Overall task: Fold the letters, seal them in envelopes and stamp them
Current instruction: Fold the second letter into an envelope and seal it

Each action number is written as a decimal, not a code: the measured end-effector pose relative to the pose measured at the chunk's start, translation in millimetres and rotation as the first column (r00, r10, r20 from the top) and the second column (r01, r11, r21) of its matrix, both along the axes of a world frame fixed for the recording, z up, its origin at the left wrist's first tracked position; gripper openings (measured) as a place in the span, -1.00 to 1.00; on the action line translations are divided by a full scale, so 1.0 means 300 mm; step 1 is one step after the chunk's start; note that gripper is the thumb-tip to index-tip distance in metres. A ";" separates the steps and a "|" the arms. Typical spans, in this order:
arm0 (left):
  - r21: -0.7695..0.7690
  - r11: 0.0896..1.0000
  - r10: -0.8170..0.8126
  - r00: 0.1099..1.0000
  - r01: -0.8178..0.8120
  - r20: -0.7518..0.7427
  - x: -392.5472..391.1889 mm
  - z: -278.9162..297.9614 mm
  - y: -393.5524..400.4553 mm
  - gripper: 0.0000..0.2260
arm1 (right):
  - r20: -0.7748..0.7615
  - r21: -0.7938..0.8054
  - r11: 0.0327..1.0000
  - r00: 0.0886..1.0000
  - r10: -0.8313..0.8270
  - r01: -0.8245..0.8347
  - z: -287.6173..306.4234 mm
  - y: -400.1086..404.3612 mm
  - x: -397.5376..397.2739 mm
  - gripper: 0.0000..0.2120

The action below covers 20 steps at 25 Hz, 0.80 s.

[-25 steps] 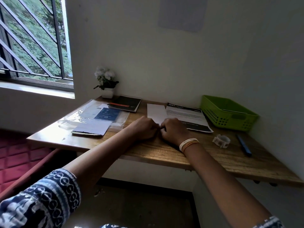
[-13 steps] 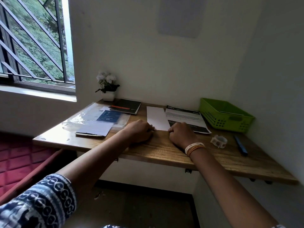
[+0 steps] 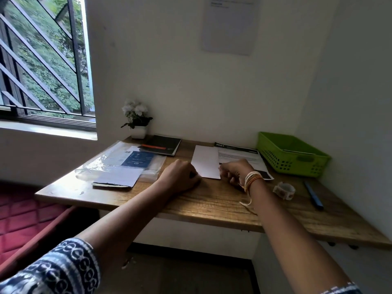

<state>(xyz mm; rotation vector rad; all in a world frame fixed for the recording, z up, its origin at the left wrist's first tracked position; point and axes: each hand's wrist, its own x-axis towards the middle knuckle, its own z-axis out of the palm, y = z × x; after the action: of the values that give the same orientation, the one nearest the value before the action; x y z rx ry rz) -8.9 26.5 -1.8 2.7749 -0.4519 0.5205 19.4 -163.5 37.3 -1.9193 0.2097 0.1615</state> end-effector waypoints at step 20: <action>0.144 0.987 -0.086 0.992 0.072 0.094 0.094 0.017 -0.041 -0.65 | -0.081 0.481 0.877 0.996 0.045 -0.001 -0.025 0.015 0.043 -0.92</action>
<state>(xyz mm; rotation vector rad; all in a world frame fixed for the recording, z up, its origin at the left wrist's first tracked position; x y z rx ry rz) 19.3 14.1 3.2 2.8586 -0.6414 0.6339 32.4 -158.9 29.8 -1.4175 0.1861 0.2889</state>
